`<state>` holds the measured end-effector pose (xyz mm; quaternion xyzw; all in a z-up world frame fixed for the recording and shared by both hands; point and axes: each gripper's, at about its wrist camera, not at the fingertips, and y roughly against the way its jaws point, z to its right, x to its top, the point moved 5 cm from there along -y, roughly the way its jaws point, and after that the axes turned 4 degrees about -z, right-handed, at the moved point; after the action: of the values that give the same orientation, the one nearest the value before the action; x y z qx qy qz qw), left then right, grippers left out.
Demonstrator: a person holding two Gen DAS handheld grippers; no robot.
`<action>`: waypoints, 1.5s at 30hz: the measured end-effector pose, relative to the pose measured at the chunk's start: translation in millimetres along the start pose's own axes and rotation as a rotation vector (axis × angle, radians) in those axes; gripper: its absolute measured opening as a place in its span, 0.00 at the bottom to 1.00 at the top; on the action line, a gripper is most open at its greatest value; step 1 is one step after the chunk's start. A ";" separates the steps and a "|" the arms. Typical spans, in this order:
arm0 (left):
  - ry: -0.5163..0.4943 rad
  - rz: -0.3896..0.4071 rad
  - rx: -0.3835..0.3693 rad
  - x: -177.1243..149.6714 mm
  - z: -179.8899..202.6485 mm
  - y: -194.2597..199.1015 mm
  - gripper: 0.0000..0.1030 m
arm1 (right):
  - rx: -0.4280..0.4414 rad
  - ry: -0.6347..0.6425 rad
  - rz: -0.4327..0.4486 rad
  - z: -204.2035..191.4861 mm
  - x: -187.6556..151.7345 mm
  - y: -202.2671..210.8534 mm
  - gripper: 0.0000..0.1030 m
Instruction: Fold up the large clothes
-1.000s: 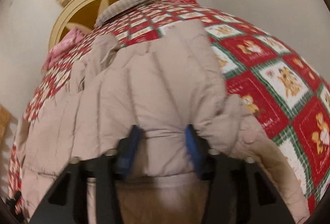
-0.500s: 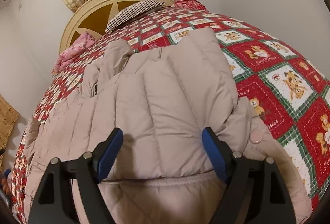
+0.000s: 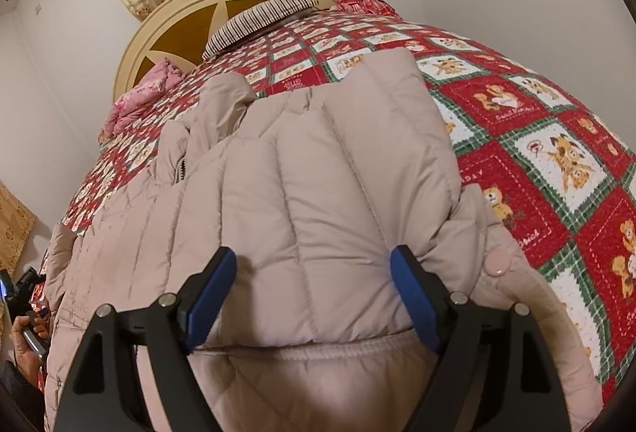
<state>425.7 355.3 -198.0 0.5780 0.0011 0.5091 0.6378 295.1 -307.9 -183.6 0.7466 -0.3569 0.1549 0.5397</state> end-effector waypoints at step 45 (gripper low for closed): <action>-1.157 -0.179 -0.597 -309.4 252.0 235.6 0.06 | 0.127 -0.162 0.087 15.4 -2.0 39.8 0.80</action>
<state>272.6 -75.4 -122.1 0.5543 -0.4351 0.0395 0.7084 263.5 -327.8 -162.9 0.7733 -0.4208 0.1397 0.4533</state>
